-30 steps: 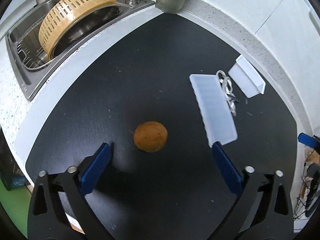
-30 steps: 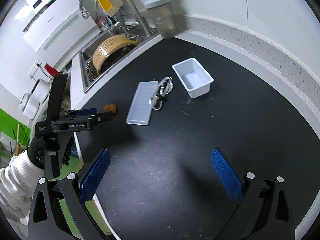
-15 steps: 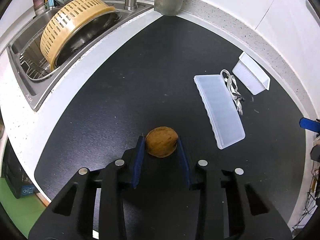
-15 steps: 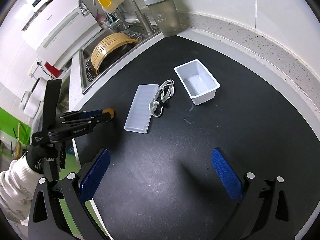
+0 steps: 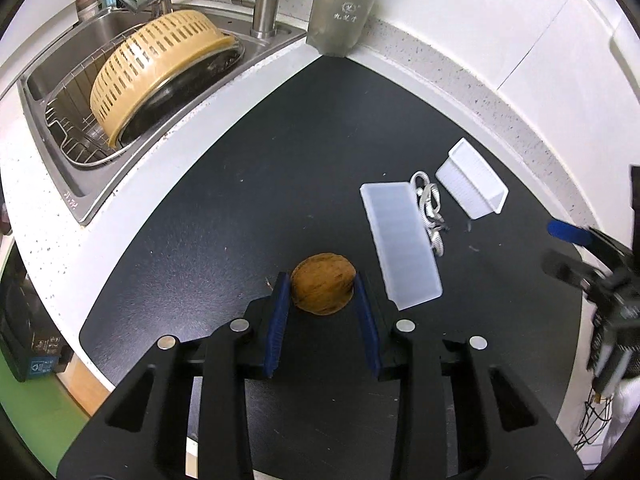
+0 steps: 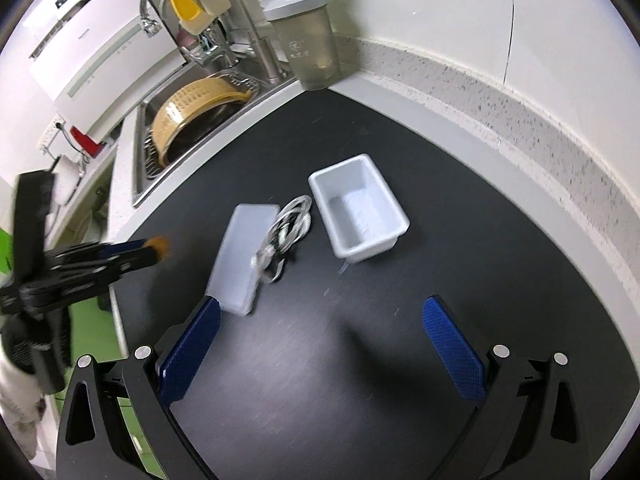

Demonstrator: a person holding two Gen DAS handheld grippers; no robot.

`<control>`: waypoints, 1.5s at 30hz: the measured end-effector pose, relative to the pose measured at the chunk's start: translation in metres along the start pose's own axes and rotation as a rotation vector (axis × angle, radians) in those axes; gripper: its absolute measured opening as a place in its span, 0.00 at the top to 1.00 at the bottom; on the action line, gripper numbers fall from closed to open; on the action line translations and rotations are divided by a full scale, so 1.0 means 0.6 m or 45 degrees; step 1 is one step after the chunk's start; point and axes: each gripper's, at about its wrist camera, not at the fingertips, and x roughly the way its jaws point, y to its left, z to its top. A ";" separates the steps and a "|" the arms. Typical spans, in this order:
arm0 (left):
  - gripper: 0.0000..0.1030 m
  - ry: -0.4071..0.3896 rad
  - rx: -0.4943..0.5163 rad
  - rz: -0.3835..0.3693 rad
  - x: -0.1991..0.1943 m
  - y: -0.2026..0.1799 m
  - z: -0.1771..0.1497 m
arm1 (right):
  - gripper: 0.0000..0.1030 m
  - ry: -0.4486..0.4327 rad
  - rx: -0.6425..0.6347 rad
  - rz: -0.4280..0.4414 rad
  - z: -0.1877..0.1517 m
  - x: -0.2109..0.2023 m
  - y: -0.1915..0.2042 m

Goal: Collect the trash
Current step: 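Grasp the white plastic tray with the right tool while the left tool holds the ball, then carry ball and white tray over the pink bin and open both tools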

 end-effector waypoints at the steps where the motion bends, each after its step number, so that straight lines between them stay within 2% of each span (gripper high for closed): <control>1: 0.68 -0.003 -0.001 -0.003 -0.004 -0.003 0.002 | 0.06 0.005 -0.011 -0.007 0.009 0.007 -0.004; 9: 0.68 -0.021 -0.020 -0.029 -0.016 -0.017 0.009 | 0.06 0.057 -0.148 -0.086 0.060 0.069 -0.017; 14: 0.68 -0.023 -0.026 -0.034 -0.014 -0.027 0.013 | 0.09 0.101 -0.192 -0.086 0.077 0.101 -0.020; 15: 0.68 -0.024 -0.026 -0.034 -0.014 -0.028 0.013 | 0.13 0.108 -0.201 -0.083 0.080 0.106 -0.020; 17: 0.68 -0.024 -0.026 -0.035 -0.013 -0.031 0.014 | 0.44 0.135 -0.223 -0.094 0.084 0.115 -0.020; 18: 0.68 -0.024 -0.026 -0.036 -0.013 -0.032 0.014 | 0.50 0.149 -0.232 -0.101 0.084 0.118 -0.019; 26: 0.68 -0.034 -0.008 -0.043 -0.016 -0.044 0.016 | 0.56 0.106 -0.226 -0.096 0.079 0.090 -0.022; 35: 0.68 -0.069 -0.011 -0.056 -0.056 -0.037 -0.009 | 0.57 0.032 -0.230 -0.082 0.048 0.004 0.011; 41: 0.68 -0.121 -0.059 -0.047 -0.113 -0.009 -0.056 | 0.57 -0.053 -0.311 -0.033 0.025 -0.062 0.084; 45: 0.68 -0.155 -0.123 -0.013 -0.163 0.031 -0.107 | 0.57 -0.096 -0.397 0.049 0.009 -0.090 0.166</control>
